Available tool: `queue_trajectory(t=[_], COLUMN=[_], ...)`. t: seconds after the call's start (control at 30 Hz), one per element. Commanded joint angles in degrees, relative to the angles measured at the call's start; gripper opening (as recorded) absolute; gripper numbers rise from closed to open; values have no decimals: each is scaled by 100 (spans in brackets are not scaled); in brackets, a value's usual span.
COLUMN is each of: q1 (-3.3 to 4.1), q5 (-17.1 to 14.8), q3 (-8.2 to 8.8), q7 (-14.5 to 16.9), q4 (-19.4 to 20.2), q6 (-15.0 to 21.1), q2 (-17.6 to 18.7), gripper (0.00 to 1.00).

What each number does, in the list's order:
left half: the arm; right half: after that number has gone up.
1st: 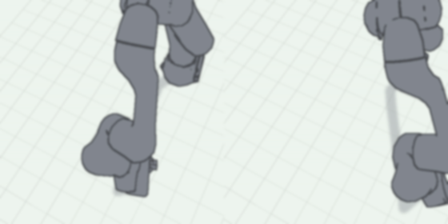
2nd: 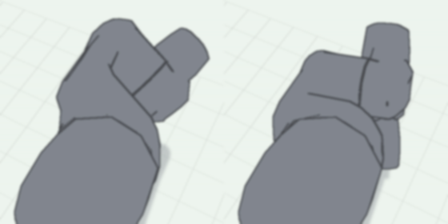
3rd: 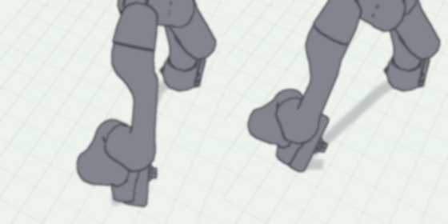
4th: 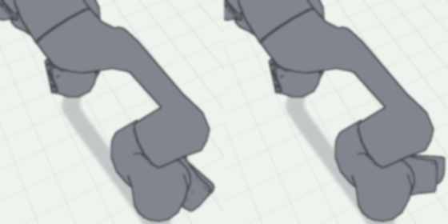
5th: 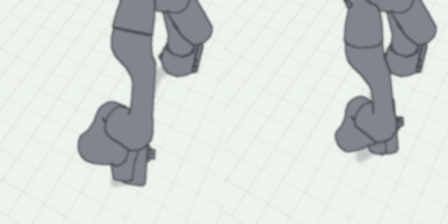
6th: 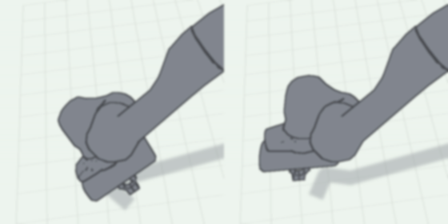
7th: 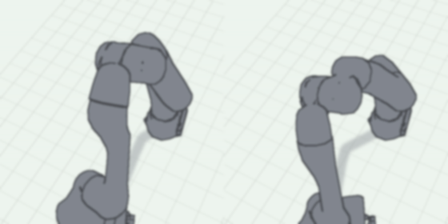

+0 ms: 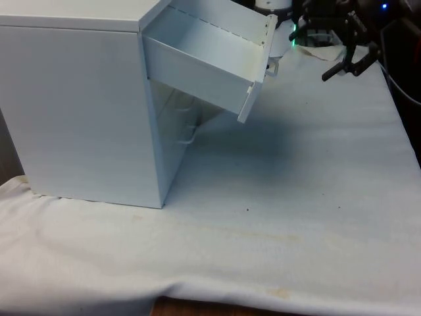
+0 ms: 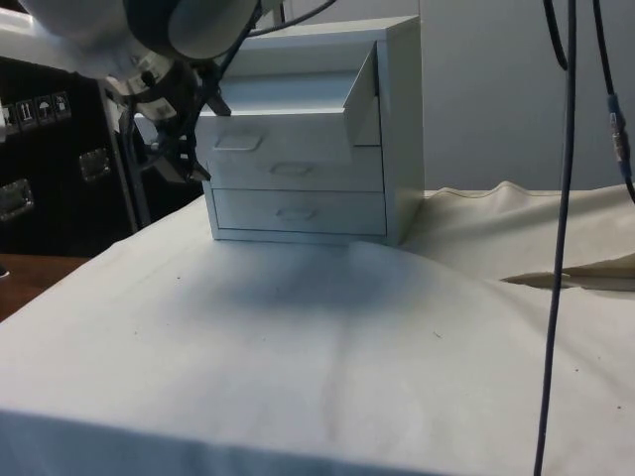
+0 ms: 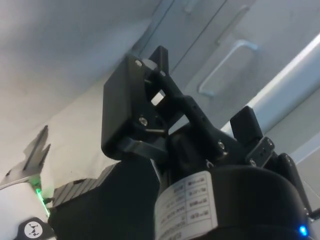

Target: Open the drawer, then close it.

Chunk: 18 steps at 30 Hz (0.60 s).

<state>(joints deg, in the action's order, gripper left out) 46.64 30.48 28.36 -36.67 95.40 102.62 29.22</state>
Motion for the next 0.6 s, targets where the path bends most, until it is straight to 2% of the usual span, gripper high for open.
queue_trajectory(t=[0.0, 0.03, 0.07, 0.1, 0.2, 0.33, 0.57], q1=[-40, -52, -23, -63, -103, -74, -80], q5=[-57, -80, -40, -97, -189, -206, -195], q3=[-17, -11, 6, -6, 29, 40, 46], q7=[17, 29, 0, 40, 69, 11, 11], q4=[74, 80, 11, 92, 143, 178, 155], q6=[126, 143, 34, 166, 258, 258, 235], q2=[-69, -74, -6, -80, -120, -132, -109], gripper=[100, 100, 100, 100, 100, 100, 100])
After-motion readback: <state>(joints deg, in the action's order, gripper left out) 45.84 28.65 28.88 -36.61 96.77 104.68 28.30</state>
